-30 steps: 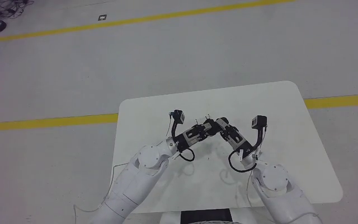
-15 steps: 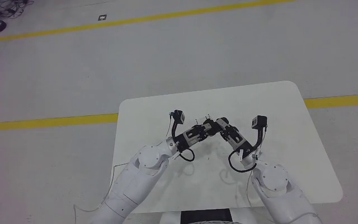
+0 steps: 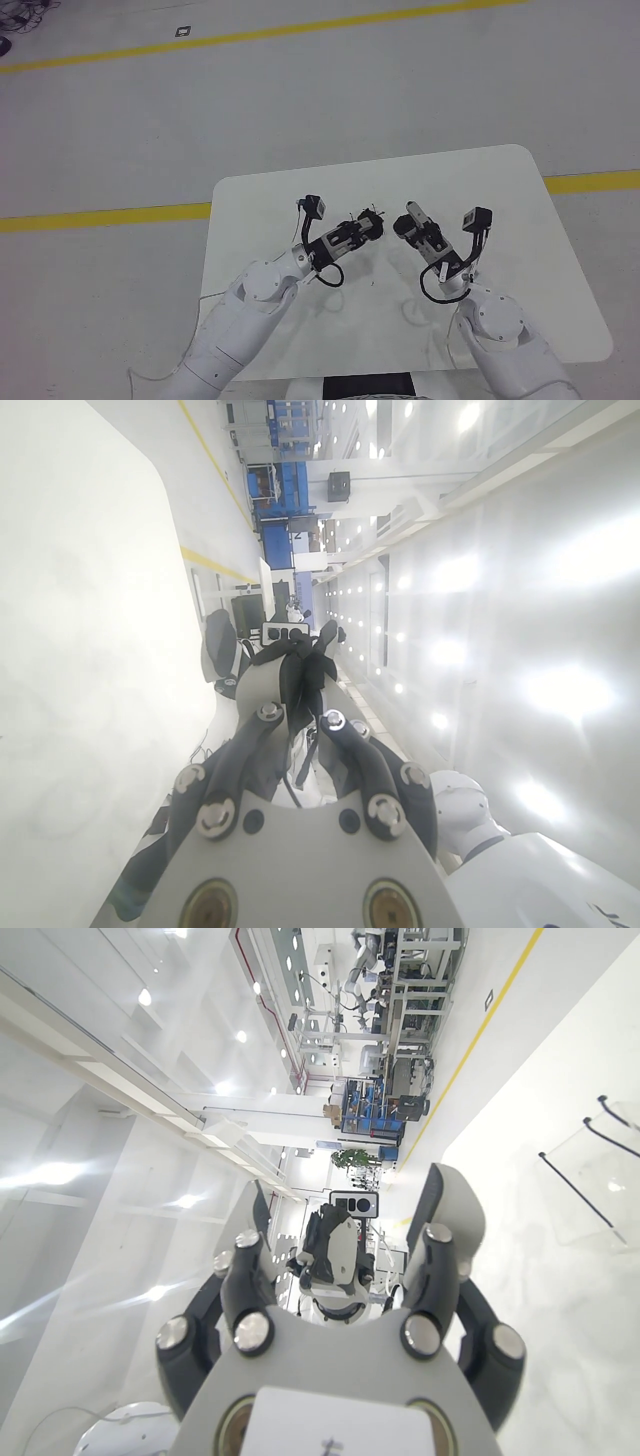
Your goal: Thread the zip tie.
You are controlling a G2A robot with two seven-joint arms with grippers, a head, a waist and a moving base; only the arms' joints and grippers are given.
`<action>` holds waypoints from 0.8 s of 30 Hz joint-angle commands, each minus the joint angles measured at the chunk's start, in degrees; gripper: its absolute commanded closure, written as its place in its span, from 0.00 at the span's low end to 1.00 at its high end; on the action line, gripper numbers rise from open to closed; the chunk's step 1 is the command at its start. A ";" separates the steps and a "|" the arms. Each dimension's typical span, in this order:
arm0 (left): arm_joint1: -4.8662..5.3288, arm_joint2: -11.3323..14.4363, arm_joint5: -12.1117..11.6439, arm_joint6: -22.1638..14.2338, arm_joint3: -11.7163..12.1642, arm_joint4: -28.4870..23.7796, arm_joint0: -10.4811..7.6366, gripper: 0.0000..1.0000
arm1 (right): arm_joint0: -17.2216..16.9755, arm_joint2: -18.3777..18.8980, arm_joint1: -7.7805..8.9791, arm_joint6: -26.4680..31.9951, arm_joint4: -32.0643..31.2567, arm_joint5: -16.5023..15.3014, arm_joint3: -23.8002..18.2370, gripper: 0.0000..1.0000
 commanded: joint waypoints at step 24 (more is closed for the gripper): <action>1.33 -3.79 -1.86 0.07 -0.22 4.82 2.29 1.00 | -0.10 3.43 -0.07 -0.03 1.08 0.00 1.12 0.00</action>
